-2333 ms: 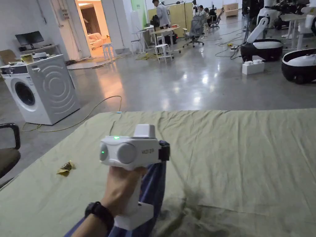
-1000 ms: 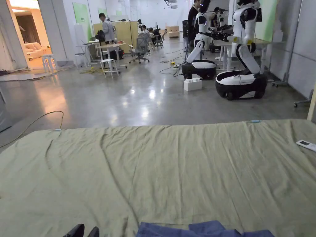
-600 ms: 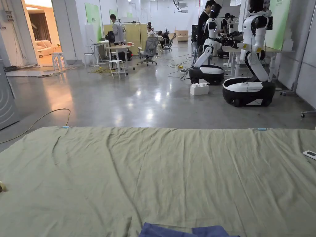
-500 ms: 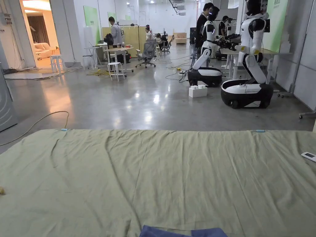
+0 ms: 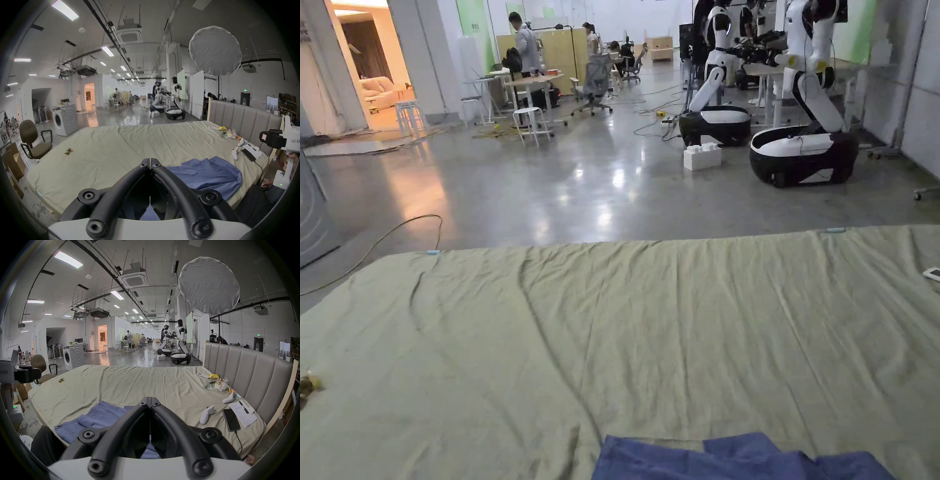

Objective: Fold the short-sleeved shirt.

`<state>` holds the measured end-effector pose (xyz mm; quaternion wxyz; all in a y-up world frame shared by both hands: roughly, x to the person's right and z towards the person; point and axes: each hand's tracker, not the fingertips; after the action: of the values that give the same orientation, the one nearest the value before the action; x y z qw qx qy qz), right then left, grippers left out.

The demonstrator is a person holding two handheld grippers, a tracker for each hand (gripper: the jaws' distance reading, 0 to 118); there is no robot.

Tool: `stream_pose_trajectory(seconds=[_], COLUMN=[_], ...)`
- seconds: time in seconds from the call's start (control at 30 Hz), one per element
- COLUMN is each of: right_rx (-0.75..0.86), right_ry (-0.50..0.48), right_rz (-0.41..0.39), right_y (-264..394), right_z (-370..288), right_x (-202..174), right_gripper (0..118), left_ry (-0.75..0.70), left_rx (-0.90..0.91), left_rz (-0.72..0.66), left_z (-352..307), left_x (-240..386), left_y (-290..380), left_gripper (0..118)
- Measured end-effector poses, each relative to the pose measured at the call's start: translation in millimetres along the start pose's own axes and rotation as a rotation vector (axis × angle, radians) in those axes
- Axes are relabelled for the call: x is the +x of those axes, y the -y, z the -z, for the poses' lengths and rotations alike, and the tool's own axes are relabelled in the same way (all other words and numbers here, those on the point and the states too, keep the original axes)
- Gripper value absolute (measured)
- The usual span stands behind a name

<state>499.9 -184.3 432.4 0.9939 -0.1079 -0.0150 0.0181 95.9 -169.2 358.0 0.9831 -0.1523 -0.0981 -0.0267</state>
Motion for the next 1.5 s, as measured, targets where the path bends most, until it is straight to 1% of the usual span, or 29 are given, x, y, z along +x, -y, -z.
stream_pose_trajectory(seconds=[0.03,0.1,0.17,0.2,0.23,0.3,0.33,0.43,0.47,0.53,0.67,0.7,0.73,0.8,0.83,0.93,1.03,1.07,1.1,1.13,1.17,1.2,1.23,1.27,1.3,1.33,1.43,1.47,1.5], right_rx=[-0.004,-0.016,-0.066,-0.116,-0.081,-0.128,-0.138,-0.168,-0.182,-0.207,-0.243,-0.254,-0.265,-0.275,-0.28,-0.29,-0.299,-0.295,-0.29,-0.347,-0.375,-0.442,-0.457,-0.458,-0.461,-0.483,-0.654,-0.7,-0.719], right_ry=[0.004,0.014,0.015,0.01,0.018,0.022,0.03,0.052,0.058,0.074,0.098,0.103,0.109,0.118,0.119,0.105,0.106,0.101,0.093,0.073,0.062,0.039,0.027,0.036,0.04,0.043,0.037,0.032,0.024], right_rz=[-0.011,-0.021,0.004,0.044,0.015,0.037,0.043,0.071,0.083,0.087,0.086,0.09,0.093,0.099,0.112,0.153,0.134,0.129,0.124,0.158,0.163,0.191,0.2,0.172,0.144,0.125,0.123,0.111,0.112], right_y=[2,9,18,25,28,36,38,46,49,55,63,65,67,69,71,70,58,53,49,47,44,47,51,57,62,68,93,101,108], right_z=[-1,0,4,7,9,13,14,17,19,22,26,27,29,30,33,45,75,91,108,131,155,181,205,227,245,265,320,333,342], right_x=[1,5,12,15,19,25,28,36,39,44,52,55,57,59,60,64,72,77,83,91,98,105,110,110,111,113,115,114,114], right_gripper=[1,1,1,1,1,1,1,1,1,1,1,1,1,1,1,1,1,4,12,17,17,42,78,94,96,93,93,90,85], left_ry=[0.016,0.109,0.177,0.208,0.256,0.203,0.211,0.224,0.187,0.108,0.157,0.128,0.119,0.039,0.053,0.073,0.052,0.053,0.052,0.049,0.047,0.047,0.046,0.047,0.048,0.049,0.055,0.057,0.059], left_rx=[-0.021,-0.103,-0.176,-0.216,-0.29,-0.359,-0.405,-0.538,-0.578,-0.657,-0.73,-0.737,-0.725,-0.741,-0.73,-0.761,-0.796,-0.808,-0.816,-0.82,-0.824,-0.827,-0.829,-0.831,-0.833,-0.833,-0.831,-0.83,-0.828], left_rz=[-0.009,-0.026,-0.047,-0.047,-0.044,-0.06,-0.089,-0.203,-0.244,-0.228,-0.215,-0.195,-0.164,-0.052,-0.011,0.078,0.113,0.148,0.158,0.164,0.168,0.174,0.179,0.179,0.177,0.175,0.171,0.167,0.164], left_z=[14,51,99,124,155,209,237,309,332,363,394,396,393,389,387,389,397,401,403,404,404,405,405,405,405,406,405,406,406], left_x=[1,1,4,5,3,5,4,3,2,7,15,19,23,33,38,49,59,61,63,65,66,66,66,66,66,65,63,61,60], left_y=[2,8,19,23,25,30,32,45,52,65,91,94,91,83,79,84,86,88,88,88,88,88,88,88,88,88,88,88,88], left_gripper=[0,2,3,12,32,66,72,72,72,72,72,71,63,23,12,11,11,11,11,11,11,11,11,11,11,11,11,11,11])
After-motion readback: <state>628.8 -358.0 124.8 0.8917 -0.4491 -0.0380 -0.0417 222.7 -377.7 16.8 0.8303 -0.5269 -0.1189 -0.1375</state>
